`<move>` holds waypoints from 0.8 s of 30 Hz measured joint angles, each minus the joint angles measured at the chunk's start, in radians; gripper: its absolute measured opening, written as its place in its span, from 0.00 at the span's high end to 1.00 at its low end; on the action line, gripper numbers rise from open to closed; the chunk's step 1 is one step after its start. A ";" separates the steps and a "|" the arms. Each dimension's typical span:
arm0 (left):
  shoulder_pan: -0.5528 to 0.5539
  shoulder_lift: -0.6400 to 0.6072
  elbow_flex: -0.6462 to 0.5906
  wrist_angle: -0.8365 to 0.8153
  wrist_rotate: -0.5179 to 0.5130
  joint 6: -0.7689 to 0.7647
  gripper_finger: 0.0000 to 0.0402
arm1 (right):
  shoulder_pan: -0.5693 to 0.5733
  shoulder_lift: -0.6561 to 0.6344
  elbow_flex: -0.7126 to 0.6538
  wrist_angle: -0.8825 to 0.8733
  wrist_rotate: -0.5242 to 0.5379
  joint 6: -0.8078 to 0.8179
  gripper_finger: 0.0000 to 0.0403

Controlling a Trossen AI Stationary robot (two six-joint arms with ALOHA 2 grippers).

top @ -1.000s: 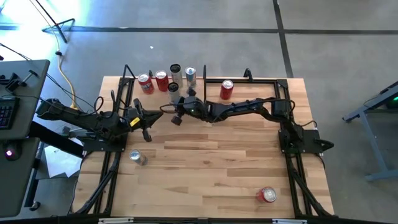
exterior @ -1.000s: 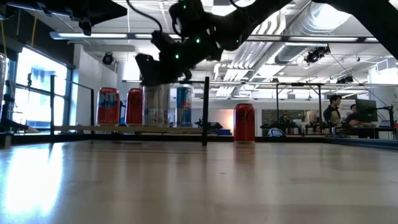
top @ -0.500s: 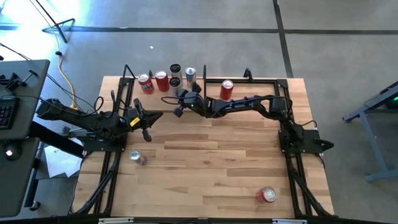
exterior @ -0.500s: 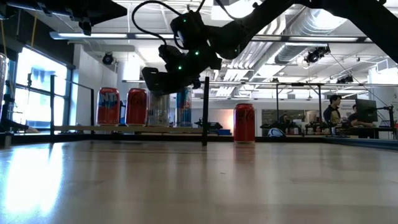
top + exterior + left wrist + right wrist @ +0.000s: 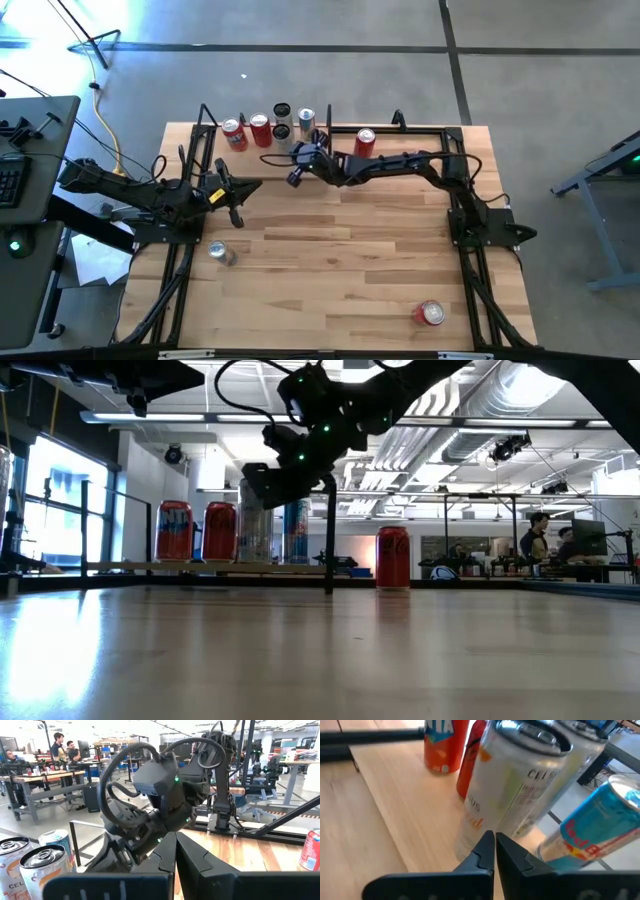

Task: Place canned beverage on shelf
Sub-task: Put the white-yellow soda can on the shelf aligned with the other white-yellow soda can, then put the blue soda can on the shelf aligned with the other blue soda can

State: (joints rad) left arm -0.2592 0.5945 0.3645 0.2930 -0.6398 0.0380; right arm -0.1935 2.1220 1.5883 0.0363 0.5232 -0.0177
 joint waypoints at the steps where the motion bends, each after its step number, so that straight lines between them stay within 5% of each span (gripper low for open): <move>1: 0.000 0.000 0.000 0.001 0.000 0.000 1.00 | -0.004 0.000 0.000 0.019 0.000 -0.001 1.00; 16: 0.000 0.000 0.000 -0.005 0.058 0.001 1.00 | -0.049 -0.002 0.000 0.115 -0.019 -0.035 1.00; 24: 0.000 0.000 0.000 -0.043 0.058 0.012 1.00 | 0.035 -0.145 -0.011 -0.086 0.023 -0.118 1.00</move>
State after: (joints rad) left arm -0.2592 0.5945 0.3649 0.2498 -0.5816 0.0499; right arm -0.1585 1.9765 1.5769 -0.0495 0.5465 -0.1356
